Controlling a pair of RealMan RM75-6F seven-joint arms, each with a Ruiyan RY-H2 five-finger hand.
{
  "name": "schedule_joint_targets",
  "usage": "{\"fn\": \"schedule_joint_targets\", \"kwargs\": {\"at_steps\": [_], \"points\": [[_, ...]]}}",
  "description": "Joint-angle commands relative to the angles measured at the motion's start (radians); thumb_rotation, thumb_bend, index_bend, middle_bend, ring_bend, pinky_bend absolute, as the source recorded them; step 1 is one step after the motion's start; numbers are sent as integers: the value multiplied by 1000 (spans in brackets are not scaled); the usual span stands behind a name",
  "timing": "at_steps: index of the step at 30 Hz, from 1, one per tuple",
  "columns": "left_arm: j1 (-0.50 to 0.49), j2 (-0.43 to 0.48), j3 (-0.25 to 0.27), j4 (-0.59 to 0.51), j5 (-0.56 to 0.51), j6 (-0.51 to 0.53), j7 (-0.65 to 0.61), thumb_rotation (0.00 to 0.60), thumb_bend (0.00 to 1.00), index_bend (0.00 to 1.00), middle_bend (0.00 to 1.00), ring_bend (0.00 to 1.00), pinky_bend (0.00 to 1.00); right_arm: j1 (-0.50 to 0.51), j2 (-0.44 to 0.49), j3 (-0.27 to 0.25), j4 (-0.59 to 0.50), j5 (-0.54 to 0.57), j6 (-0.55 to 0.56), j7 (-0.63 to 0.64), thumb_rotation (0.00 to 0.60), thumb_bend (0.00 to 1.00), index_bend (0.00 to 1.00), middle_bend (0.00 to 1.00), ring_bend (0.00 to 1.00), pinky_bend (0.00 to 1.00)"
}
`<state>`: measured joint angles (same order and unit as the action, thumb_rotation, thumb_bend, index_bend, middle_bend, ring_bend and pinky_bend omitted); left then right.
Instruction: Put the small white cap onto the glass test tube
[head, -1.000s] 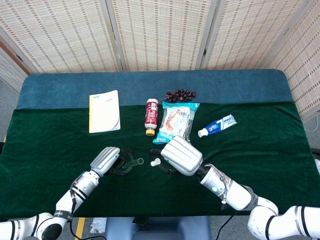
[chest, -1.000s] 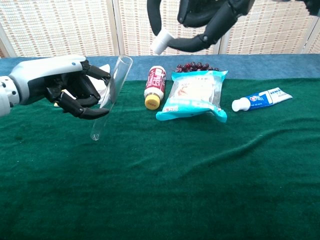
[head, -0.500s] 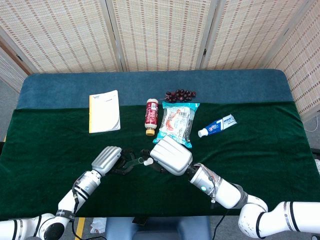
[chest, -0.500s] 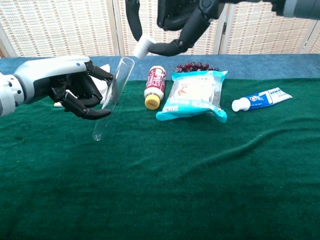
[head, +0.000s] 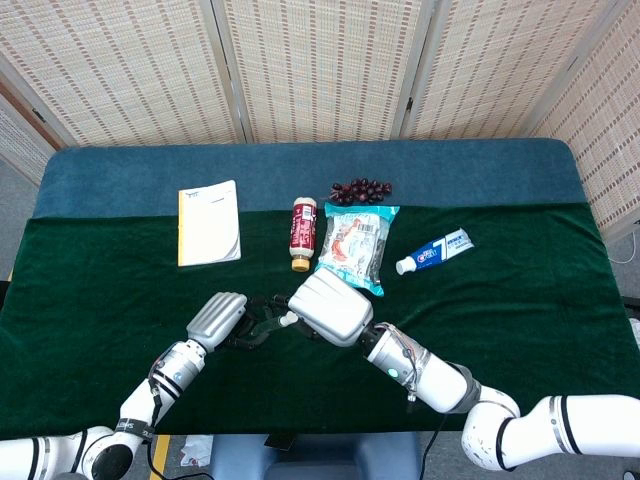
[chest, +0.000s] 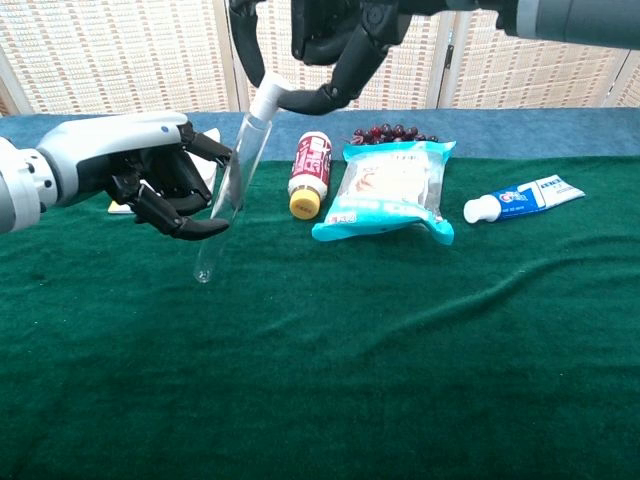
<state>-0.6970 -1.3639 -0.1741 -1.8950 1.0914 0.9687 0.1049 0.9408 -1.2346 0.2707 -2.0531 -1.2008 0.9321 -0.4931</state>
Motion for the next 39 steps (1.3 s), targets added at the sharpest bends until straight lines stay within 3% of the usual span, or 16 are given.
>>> {"fn": "schedule_joint_targets", "kwargs": {"at_steps": [1,39], "points": [[-2,0,-1,-2,-4,0,2,600,498,732,942,901,836,7,-4,-2,0,8,1,-8,589,599,838,1000,1000,1000],[-19,29,-2,-30,-55,8,42,600,499,737,942,901,836,83,-62,-54,55,108,35,-121,589,600,843,1000,1000,1000]]}}
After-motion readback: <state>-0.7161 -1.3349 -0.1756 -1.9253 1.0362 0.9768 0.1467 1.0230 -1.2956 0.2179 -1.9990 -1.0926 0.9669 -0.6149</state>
